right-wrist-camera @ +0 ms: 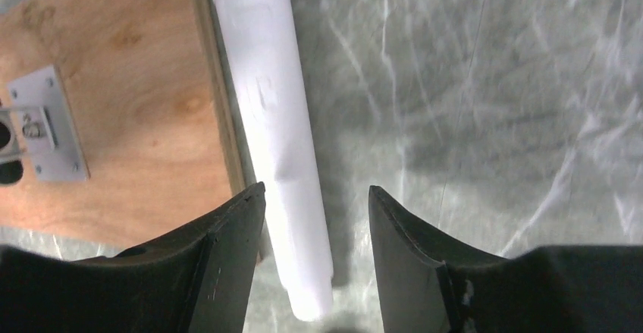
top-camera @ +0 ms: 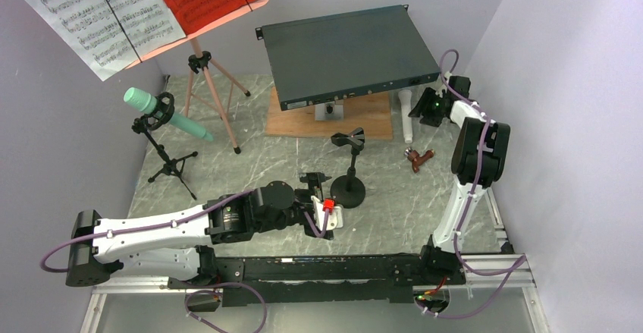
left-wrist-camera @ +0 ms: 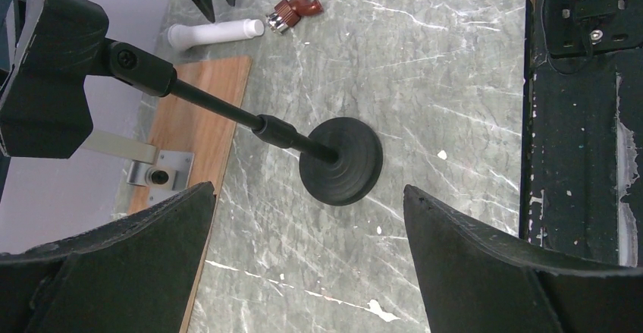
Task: Pack up the instrument practice props
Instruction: Place the microphone at the center of the board.
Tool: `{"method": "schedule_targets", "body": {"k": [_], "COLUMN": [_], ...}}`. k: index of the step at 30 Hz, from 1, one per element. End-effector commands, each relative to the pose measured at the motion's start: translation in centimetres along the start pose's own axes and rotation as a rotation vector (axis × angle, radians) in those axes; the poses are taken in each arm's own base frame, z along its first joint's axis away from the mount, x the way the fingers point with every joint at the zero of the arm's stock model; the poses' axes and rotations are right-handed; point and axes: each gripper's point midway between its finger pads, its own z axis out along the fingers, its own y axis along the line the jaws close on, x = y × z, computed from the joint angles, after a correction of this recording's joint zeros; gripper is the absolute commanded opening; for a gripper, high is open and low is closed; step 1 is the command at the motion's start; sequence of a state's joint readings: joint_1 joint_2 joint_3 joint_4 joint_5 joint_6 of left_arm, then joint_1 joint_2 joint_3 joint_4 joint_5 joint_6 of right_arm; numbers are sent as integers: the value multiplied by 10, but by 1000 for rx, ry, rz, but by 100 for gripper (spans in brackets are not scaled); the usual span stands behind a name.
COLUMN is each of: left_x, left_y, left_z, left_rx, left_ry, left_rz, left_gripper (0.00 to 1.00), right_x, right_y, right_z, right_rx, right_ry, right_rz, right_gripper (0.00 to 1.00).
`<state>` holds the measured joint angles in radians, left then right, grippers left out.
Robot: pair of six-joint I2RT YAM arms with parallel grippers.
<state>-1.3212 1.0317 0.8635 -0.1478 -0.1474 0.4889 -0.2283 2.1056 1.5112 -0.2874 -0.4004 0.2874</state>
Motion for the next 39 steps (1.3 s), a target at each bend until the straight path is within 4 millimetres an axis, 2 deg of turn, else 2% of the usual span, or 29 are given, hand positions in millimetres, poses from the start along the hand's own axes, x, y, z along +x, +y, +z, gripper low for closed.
{"method": "schedule_targets", "body": {"k": [1, 7, 10, 20, 23, 27, 31, 33, 39], "left_x": [-10, -17, -20, -15, -11, -8, -6, -5, -3], "left_y": [7, 11, 15, 23, 24, 27, 29, 30, 34], "left_z": [-4, -9, -14, -10, -7, -7, -7, -7, -7], "left_rx": [-18, -29, -47, -71, -70, -84, -92, -95, -117], "left_ry": [-33, -57, -79, -59, -37, -25, -22, -19, -9], "left_rz": [-2, -23, -33, -87, -91, -85, -82, -81, -74], "left_gripper": [99, 99, 100, 99, 99, 98, 99, 99, 99], "right_x": [-19, -7, 5, 63, 79, 110, 147, 162, 182], "right_y": [28, 54, 60, 89, 106, 128, 148, 158, 193], "right_z": [-43, -103, -130, -191, -212, -237, -256, -262, -253], "right_rx": [-97, -320, -406, -560, -653, -836, -959, -1002, -1047], "right_ry": [-106, -179, -194, -164, -199, -260, -330, -340, -275], "right_rz": [-73, -164, -228, -513, -656, -853, -1110, -1186, -1415], "right_gripper": [56, 57, 57, 65, 70, 81, 91, 94, 94]}}
